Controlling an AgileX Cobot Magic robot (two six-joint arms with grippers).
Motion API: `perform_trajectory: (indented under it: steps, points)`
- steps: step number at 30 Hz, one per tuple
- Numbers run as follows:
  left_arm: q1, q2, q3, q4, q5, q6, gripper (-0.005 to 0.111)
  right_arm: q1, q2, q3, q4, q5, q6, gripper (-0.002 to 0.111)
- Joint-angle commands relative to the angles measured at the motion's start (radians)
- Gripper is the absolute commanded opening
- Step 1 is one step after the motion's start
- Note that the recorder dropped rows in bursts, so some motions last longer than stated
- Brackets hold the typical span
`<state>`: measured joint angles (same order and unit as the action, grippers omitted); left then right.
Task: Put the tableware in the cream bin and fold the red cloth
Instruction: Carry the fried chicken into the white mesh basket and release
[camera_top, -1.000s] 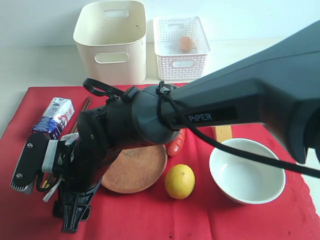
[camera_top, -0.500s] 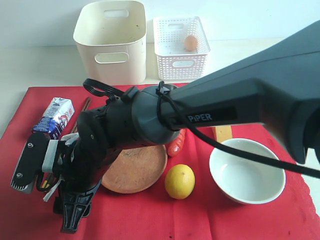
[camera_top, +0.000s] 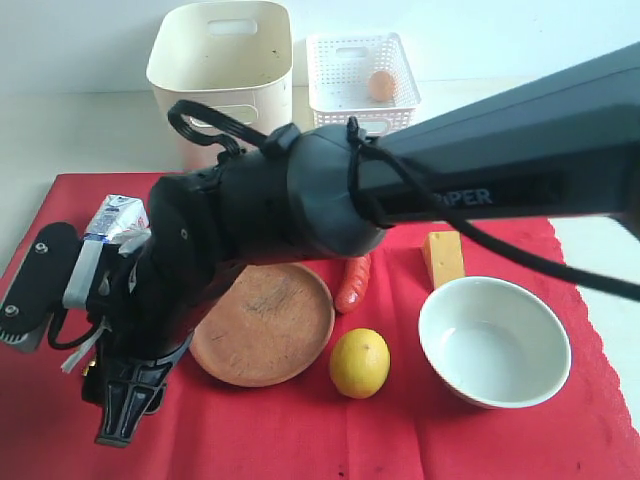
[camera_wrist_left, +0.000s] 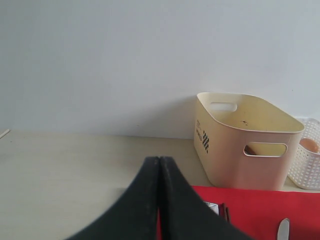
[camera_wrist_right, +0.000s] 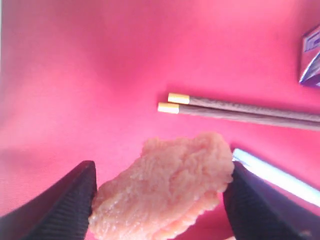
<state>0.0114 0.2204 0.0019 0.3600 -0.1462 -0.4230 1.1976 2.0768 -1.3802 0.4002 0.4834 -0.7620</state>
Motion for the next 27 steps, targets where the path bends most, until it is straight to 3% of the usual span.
perform_trajectory:
  steps: [1,11,27]
  points:
    - [0.002,-0.006,-0.002,-0.001,0.001,-0.001,0.001,0.0,-0.05,0.0,-0.046,0.016,0.015,0.0]
    - [0.002,-0.006,-0.002,-0.001,0.001,-0.001,0.001,-0.008,-0.159,0.0,-0.475,0.021,0.423,0.0]
    - [0.002,-0.006,-0.002,-0.001,0.001,-0.001,0.001,-0.262,-0.253,0.0,-0.482,0.044,0.476,0.0]
